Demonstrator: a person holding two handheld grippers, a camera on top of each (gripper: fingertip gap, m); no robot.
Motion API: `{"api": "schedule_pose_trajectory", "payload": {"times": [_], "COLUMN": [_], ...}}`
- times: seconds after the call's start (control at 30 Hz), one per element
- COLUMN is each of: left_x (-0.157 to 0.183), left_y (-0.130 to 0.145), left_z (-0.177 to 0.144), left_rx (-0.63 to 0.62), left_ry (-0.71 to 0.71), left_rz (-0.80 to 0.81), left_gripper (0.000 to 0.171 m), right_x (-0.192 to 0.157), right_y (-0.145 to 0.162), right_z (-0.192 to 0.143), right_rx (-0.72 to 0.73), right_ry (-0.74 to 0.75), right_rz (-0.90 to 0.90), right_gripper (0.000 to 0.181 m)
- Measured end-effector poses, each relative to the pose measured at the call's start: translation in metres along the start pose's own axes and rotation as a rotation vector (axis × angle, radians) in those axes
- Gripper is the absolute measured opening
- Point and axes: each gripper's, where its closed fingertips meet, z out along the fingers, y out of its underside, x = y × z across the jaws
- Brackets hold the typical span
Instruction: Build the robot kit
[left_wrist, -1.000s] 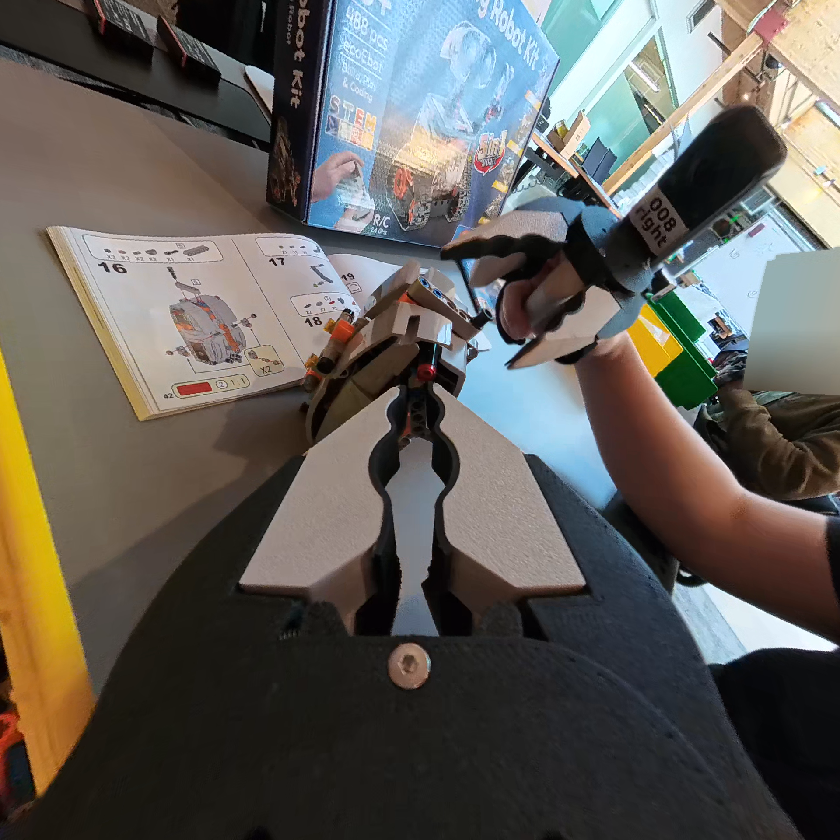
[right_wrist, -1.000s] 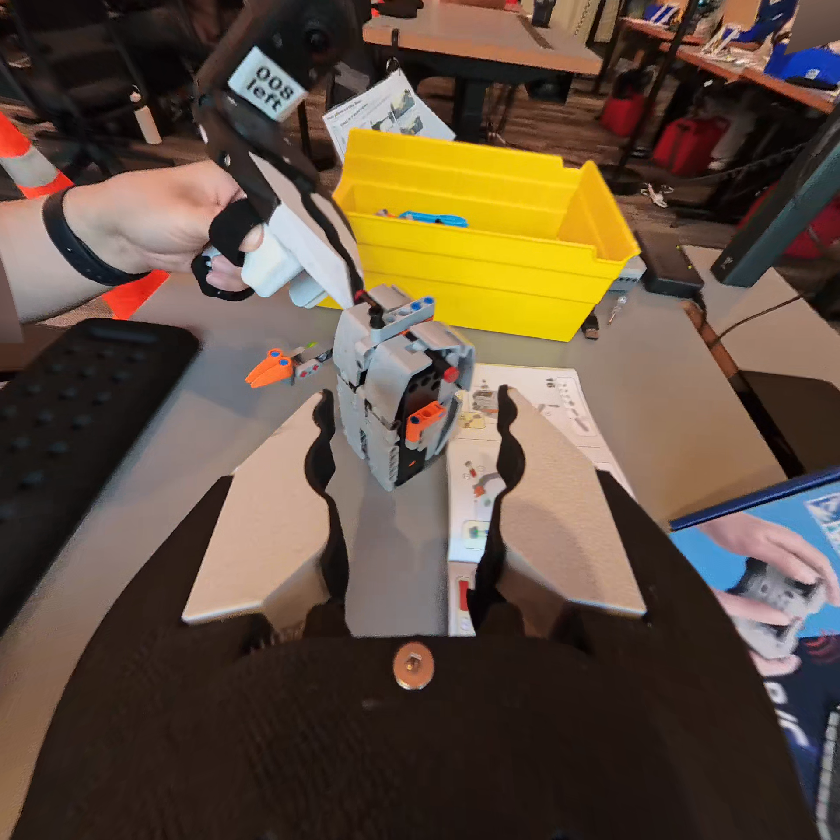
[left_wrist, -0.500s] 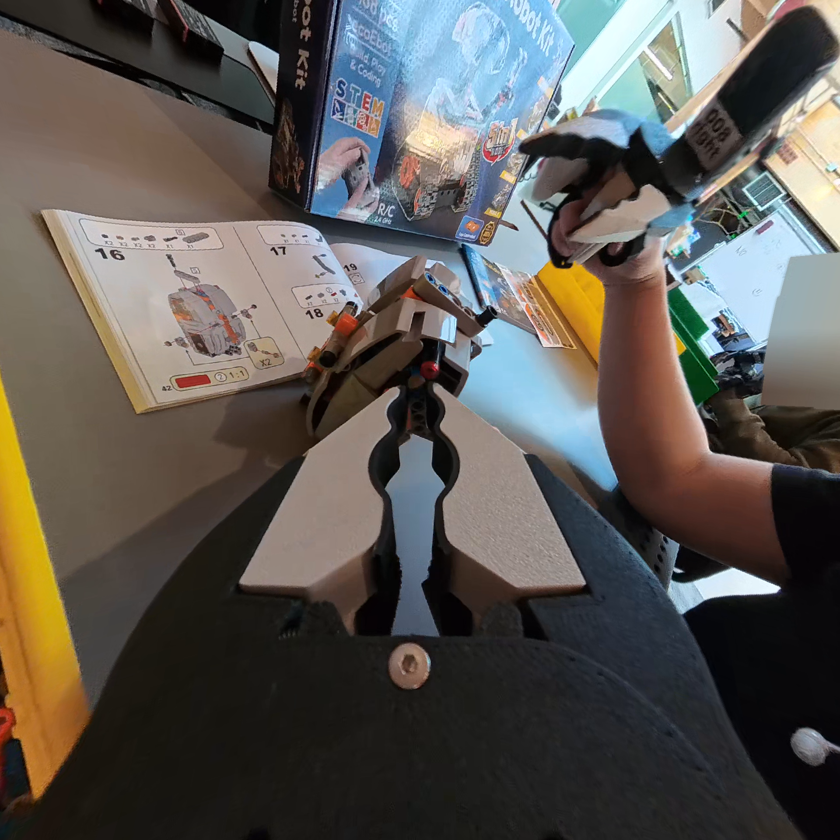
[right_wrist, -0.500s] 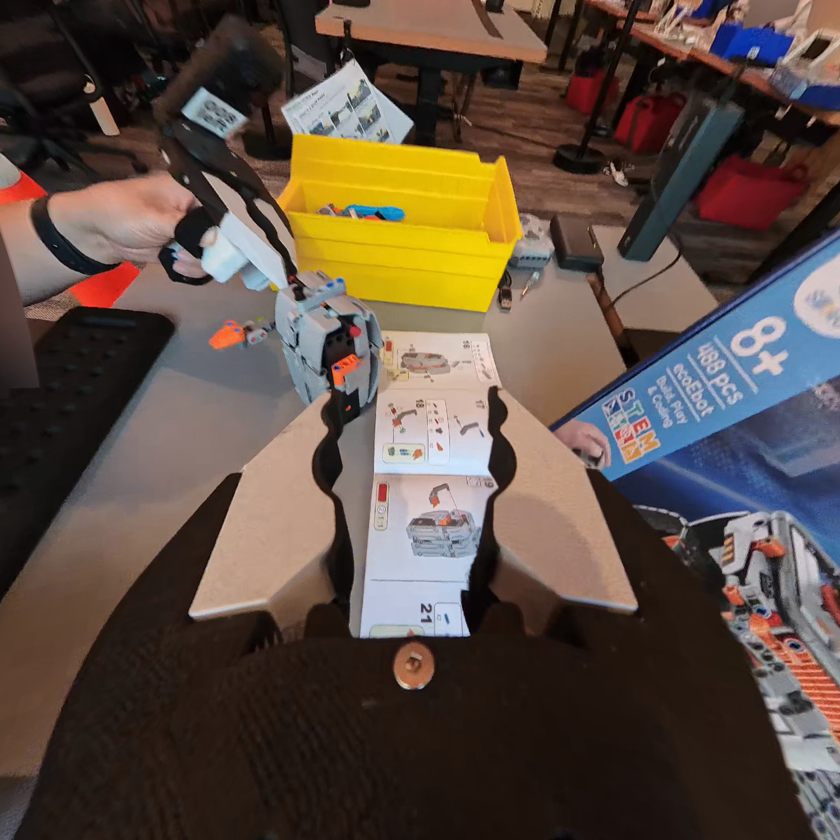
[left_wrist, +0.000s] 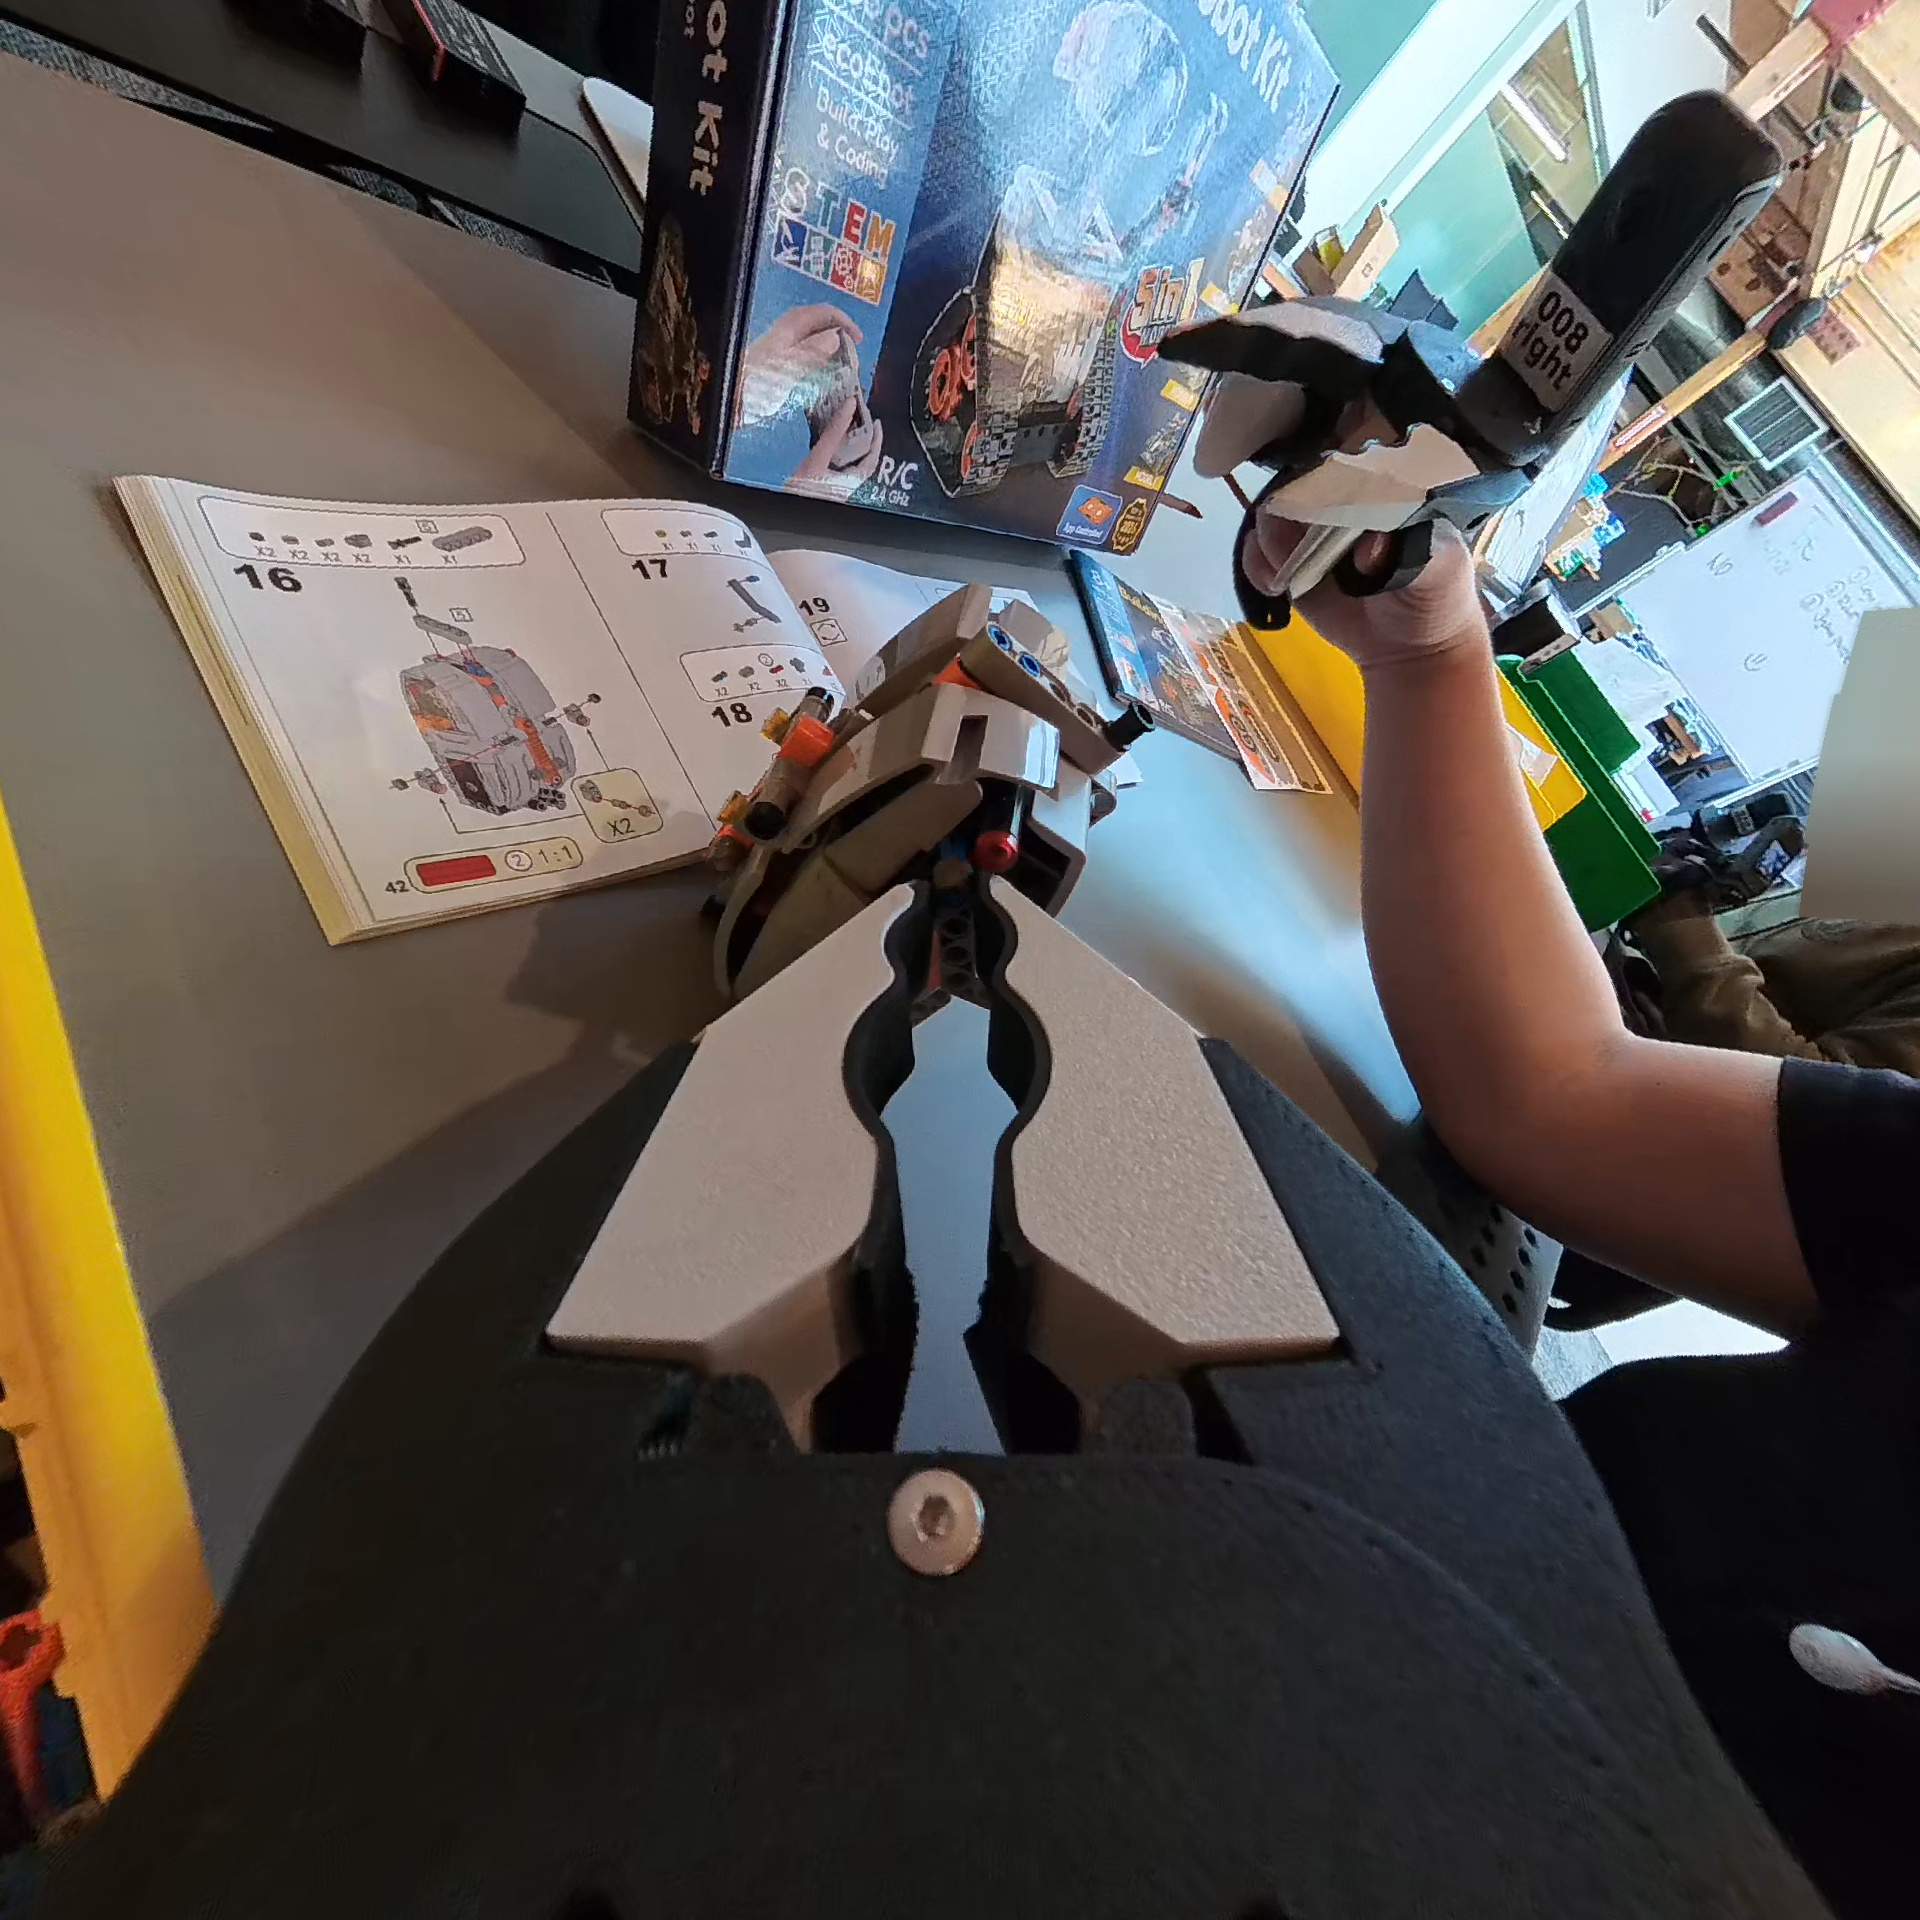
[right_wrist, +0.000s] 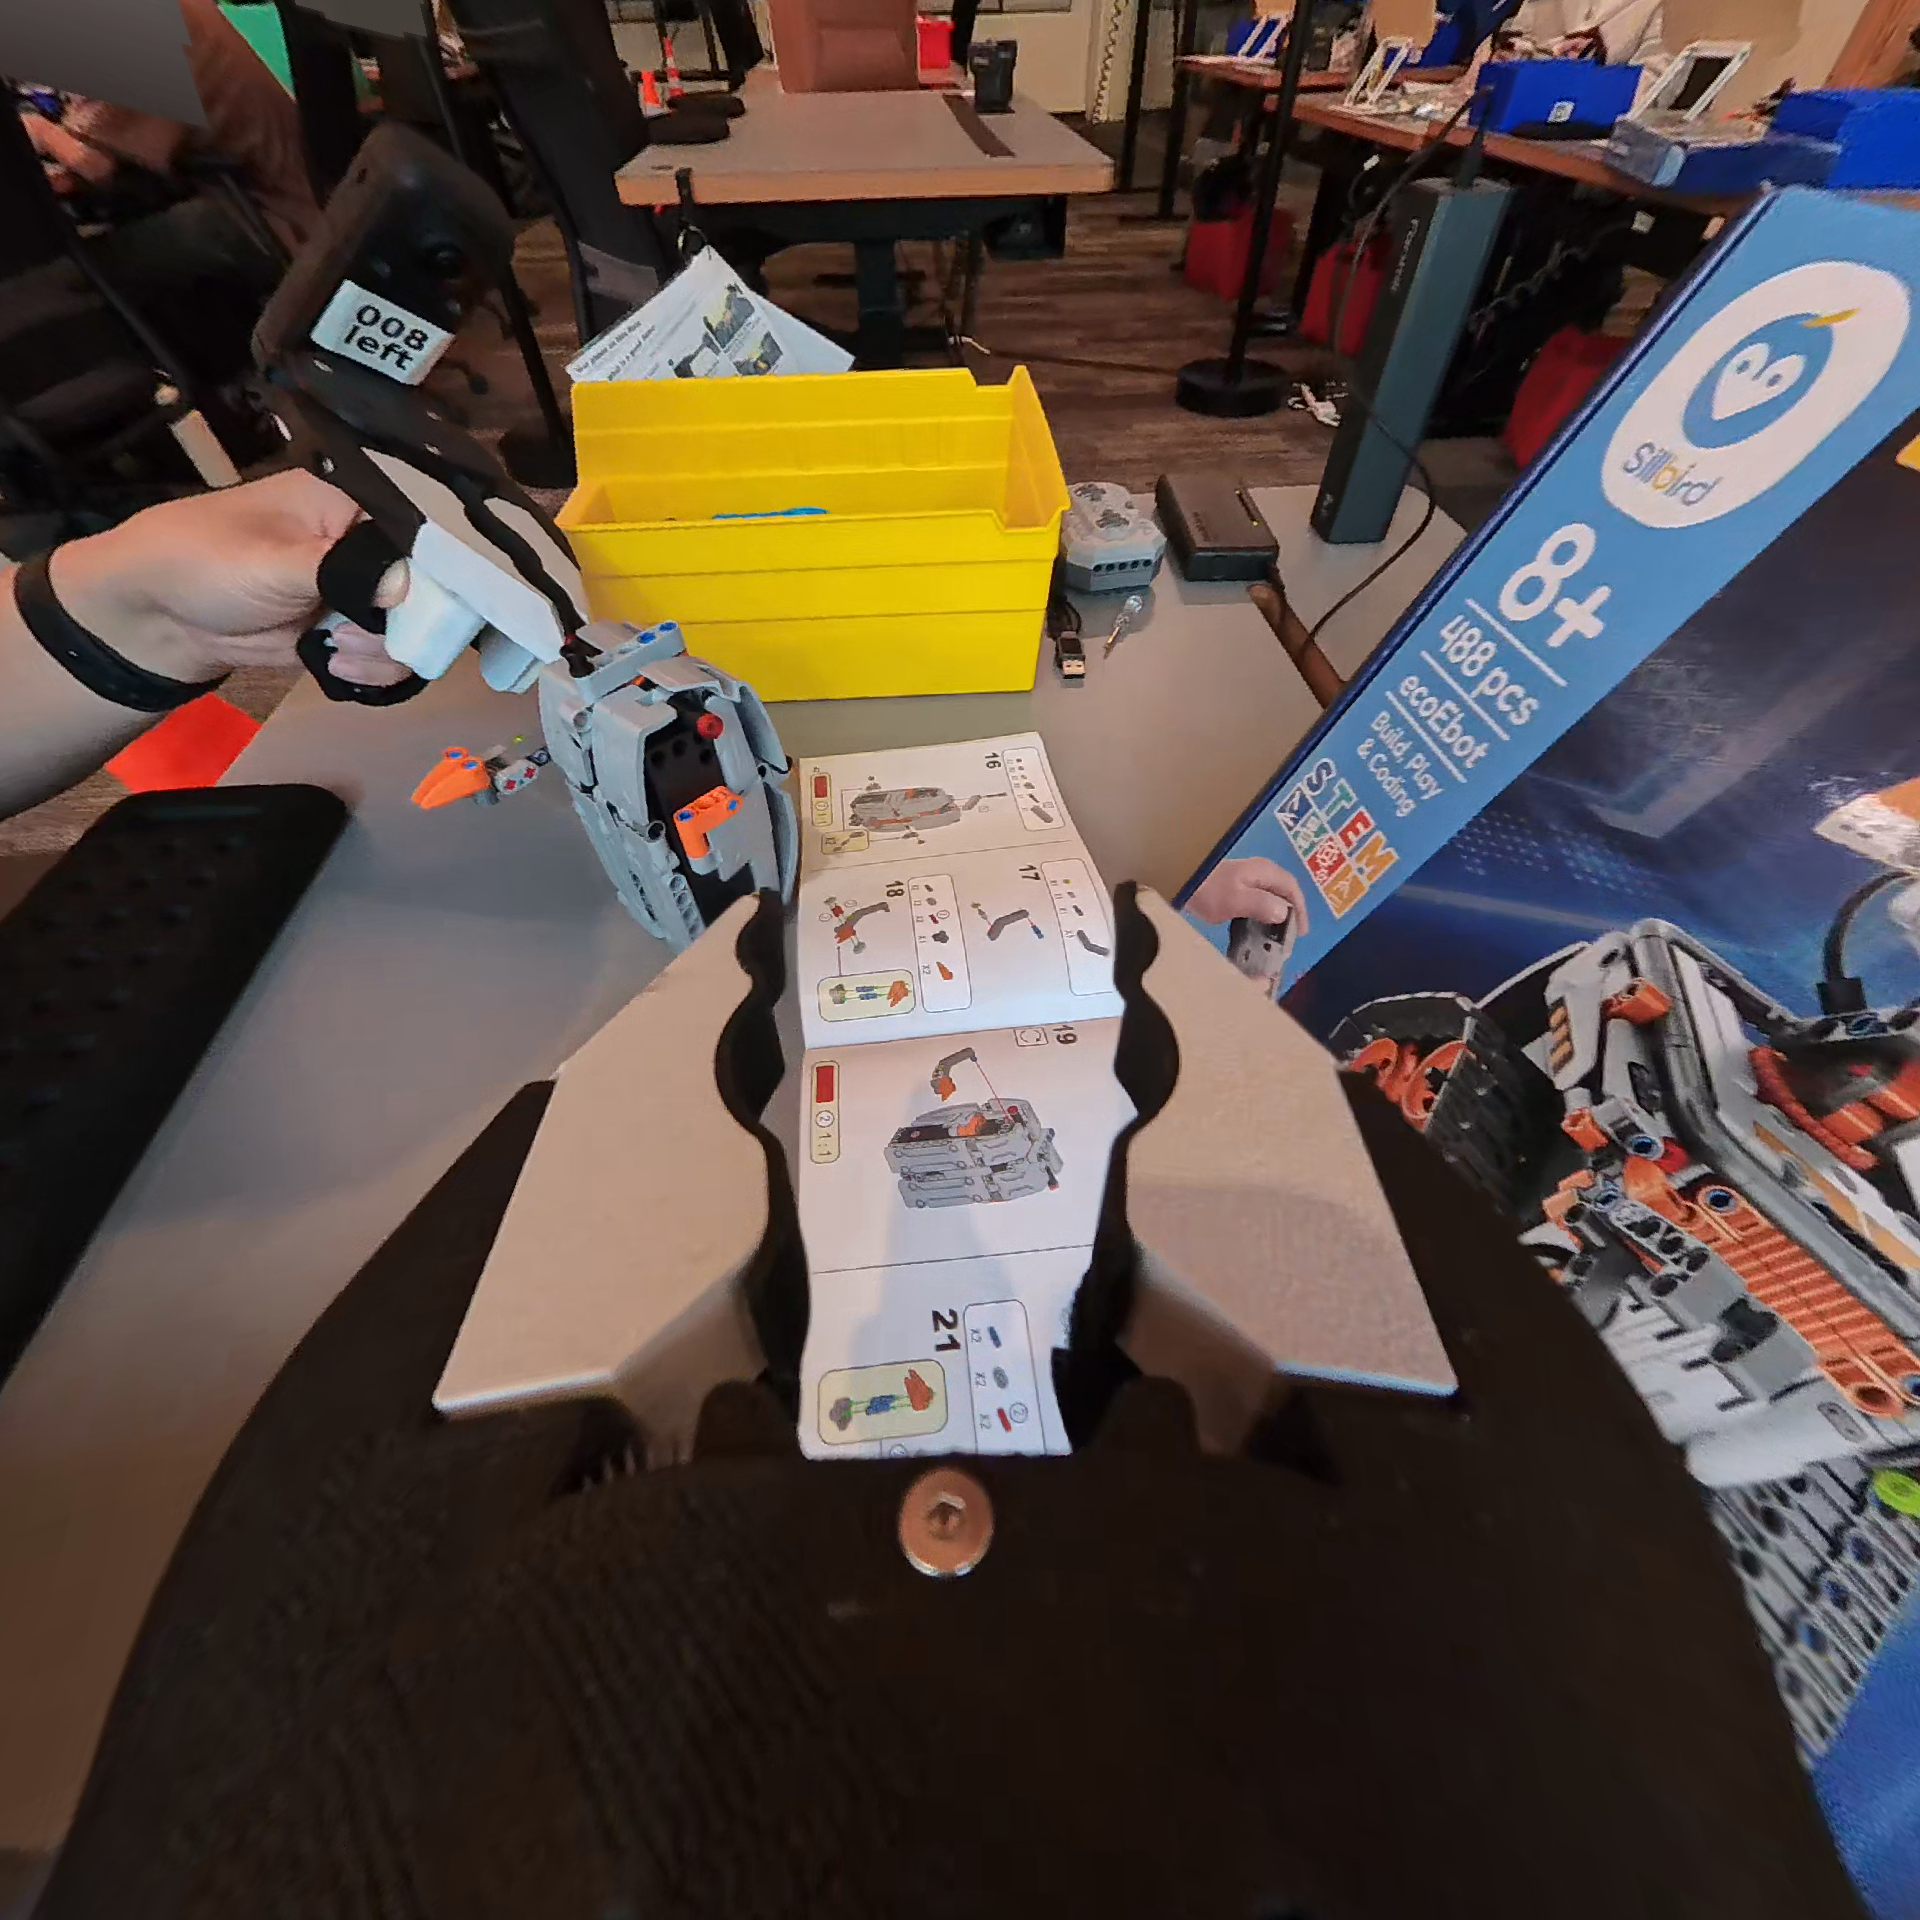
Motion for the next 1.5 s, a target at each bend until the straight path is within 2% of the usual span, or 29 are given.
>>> {"api": "schedule_pose_trajectory", "payload": {"times": [0.2, 0.4, 0.6, 0.93, 1.13, 1.2, 1.27, 1.5], "left_x": [-0.001, -0.001, -0.002, -0.002, -0.002, -0.002, -0.001, 0.008], "left_y": [-0.001, -0.001, 0.000, 0.000, 0.000, 0.000, 0.001, 0.005], "left_z": [0.000, 0.001, 0.001, 0.001, 0.002, 0.002, 0.002, 0.001], "left_rx": [0.004, 0.003, 0.003, 0.003, 0.001, -0.003, -0.008, -0.011], "left_ry": [-0.005, -0.008, -0.012, -0.017, -0.014, -0.010, -0.005, 0.032], "left_rz": [-0.001, -0.002, 0.000, 0.002, -0.003, -0.005, -0.006, -0.011], "left_gripper": [0.005, 0.006, 0.005, 0.005, 0.005, 0.005, 0.005, 0.005], "right_x": [-0.004, -0.020, -0.052, -0.068, -0.094, -0.099, -0.106, -0.113], "right_y": [0.003, -0.011, -0.001, 0.014, 0.024, 0.028, 0.028, 0.029], "right_z": [0.011, 0.033, 0.078, 0.122, 0.148, 0.155, 0.157, 0.151], "right_rx": [-0.015, 0.068, 0.011, 0.007, 0.000, -0.005, 0.014, 0.006], "right_ry": [-0.030, -0.115, -0.253, -0.306, -0.413, -0.442, -0.489, -0.518], "right_rz": [0.002, 0.024, -0.004, 0.022, 0.041, 0.058, 0.086, 0.119], "right_gripper": [0.065, 0.065, 0.077, 0.099, 0.100, 0.092, 0.084, 0.084]}}
